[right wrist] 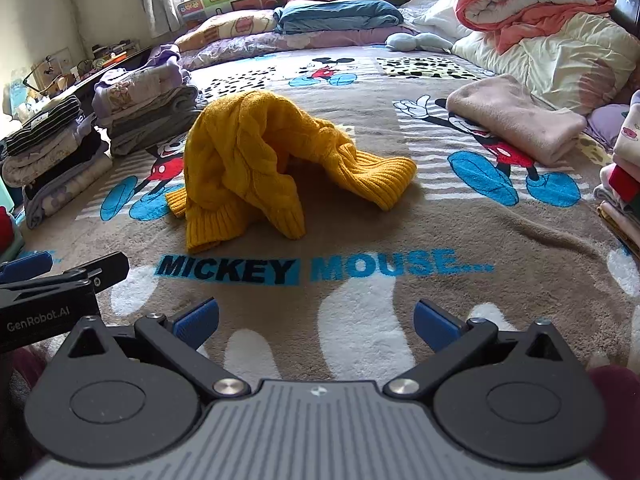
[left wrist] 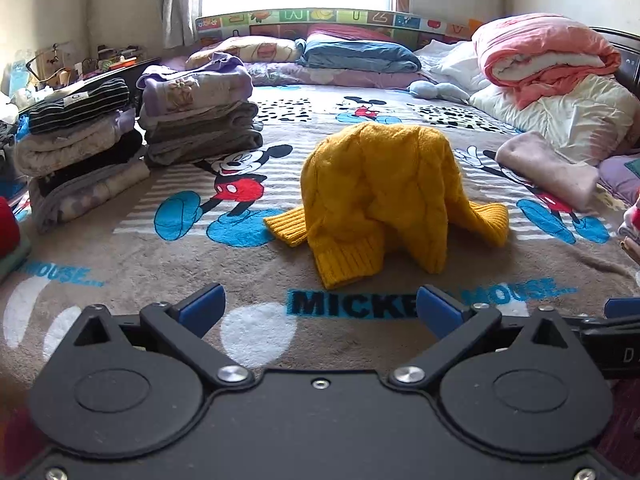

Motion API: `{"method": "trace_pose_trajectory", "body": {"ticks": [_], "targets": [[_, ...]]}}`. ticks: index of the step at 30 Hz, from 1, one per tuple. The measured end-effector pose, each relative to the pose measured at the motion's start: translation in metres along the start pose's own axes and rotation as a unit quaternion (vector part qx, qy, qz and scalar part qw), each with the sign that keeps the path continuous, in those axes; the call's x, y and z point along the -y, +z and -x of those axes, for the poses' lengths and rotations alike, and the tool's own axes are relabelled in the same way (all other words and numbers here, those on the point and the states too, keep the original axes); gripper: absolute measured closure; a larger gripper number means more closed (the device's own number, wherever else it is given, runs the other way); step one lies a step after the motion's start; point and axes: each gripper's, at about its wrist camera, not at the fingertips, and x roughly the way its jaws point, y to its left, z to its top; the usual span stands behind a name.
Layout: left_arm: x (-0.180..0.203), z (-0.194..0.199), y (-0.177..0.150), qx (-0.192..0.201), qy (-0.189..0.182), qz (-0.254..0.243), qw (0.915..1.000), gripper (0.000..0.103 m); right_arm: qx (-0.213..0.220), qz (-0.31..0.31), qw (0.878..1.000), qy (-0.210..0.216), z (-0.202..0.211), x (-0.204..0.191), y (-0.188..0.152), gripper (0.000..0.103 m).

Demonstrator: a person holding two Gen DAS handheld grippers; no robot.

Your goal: Fold clothes

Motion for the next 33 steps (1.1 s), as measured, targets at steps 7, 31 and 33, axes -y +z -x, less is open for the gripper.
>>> {"method": "trace_pose_trajectory", "body": {"ticks": [7, 31, 33], "targets": [[-0.004, -0.003, 0.001, 0.001, -0.005, 0.007, 1.0000, 0.000, 0.002, 0.001, 1.000, 0.001, -0.004, 0.000, -0.003, 0.000], [-0.006, -0.015, -0.006, 0.000, -0.004, 0.011, 0.9999, 0.000, -0.009, -0.002, 1.000, 0.004, -0.014, 0.002, -0.003, 0.000], [-0.006, -0.016, -0.006, -0.001, -0.004, 0.012, 0.9999, 0.000, -0.009, -0.002, 1.000, 0.004, -0.015, 0.002, -0.003, 0.000]]}}
